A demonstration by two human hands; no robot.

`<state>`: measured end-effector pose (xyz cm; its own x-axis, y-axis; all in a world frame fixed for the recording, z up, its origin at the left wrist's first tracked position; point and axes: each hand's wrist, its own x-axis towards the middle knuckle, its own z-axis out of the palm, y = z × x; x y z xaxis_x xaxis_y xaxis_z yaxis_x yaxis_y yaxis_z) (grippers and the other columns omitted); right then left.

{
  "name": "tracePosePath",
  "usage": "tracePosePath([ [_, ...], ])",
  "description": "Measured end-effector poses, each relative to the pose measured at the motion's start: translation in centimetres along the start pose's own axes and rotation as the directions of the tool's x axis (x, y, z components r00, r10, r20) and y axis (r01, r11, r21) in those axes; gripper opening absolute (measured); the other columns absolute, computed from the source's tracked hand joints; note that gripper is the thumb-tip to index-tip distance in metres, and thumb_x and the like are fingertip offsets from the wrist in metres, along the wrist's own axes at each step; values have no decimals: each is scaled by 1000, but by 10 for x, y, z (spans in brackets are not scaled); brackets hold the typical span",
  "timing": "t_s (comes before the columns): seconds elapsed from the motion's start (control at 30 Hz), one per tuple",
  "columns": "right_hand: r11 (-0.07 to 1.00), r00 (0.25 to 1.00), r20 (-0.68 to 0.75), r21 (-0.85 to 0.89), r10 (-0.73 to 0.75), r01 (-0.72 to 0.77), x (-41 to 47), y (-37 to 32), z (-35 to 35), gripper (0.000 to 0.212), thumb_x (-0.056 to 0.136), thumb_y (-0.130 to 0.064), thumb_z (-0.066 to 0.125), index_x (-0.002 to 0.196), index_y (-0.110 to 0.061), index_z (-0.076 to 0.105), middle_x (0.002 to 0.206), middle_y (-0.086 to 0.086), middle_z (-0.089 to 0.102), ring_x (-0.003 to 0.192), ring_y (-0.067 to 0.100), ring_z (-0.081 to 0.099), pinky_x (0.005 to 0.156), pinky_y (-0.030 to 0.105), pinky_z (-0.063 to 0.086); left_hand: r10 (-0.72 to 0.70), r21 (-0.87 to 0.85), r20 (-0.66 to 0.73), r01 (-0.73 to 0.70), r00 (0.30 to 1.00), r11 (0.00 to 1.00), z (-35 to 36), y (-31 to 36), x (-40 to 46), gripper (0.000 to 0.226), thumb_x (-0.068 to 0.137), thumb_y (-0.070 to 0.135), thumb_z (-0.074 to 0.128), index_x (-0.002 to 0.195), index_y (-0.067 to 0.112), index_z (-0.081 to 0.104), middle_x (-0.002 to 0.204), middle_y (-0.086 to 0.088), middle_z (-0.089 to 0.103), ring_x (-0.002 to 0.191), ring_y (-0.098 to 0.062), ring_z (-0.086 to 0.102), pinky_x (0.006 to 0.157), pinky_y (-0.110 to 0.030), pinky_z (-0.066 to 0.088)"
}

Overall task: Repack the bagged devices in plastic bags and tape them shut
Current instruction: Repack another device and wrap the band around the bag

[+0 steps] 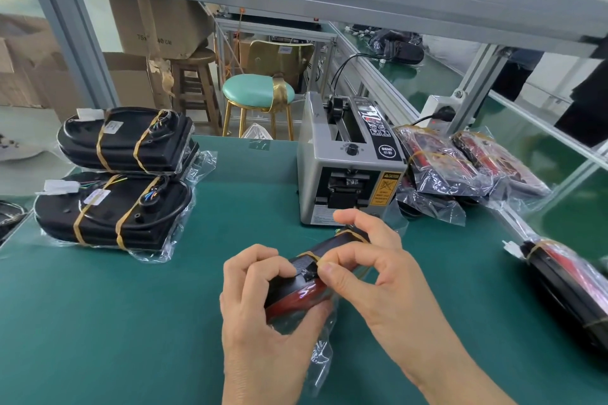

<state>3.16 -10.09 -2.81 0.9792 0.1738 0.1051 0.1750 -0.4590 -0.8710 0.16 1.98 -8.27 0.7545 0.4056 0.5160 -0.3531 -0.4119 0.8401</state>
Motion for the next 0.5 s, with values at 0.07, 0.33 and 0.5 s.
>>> tracePosePath([
  [0.07,1000,1000,6,5,-1,1,0,0,0,12,80,-28,74,72,-36,72,128,-37,42,130,-11,28,111,27,20,-6,12,8,6,1000,1000,0,-1,-1,51,50,29,84,90,40,55,113,19,46,98,-25,55,71,-46,54],
  [0.33,1000,1000,17,-3,-4,4,-2,-1,-2,14,82,-24,72,71,-34,72,120,-37,45,123,-12,35,87,-6,21,35,32,26,-36,999,999,1,0,-1,48,51,25,82,90,41,60,115,12,46,102,-27,54,73,-47,54],
  [0.5,1000,1000,15,0,-10,10,-3,-1,-1,12,80,-26,72,70,-32,71,118,-35,46,121,-8,39,86,-5,22,63,37,20,-63,998,997,1,-1,0,42,52,24,82,88,35,63,114,2,48,99,-28,53,71,-48,53],
])
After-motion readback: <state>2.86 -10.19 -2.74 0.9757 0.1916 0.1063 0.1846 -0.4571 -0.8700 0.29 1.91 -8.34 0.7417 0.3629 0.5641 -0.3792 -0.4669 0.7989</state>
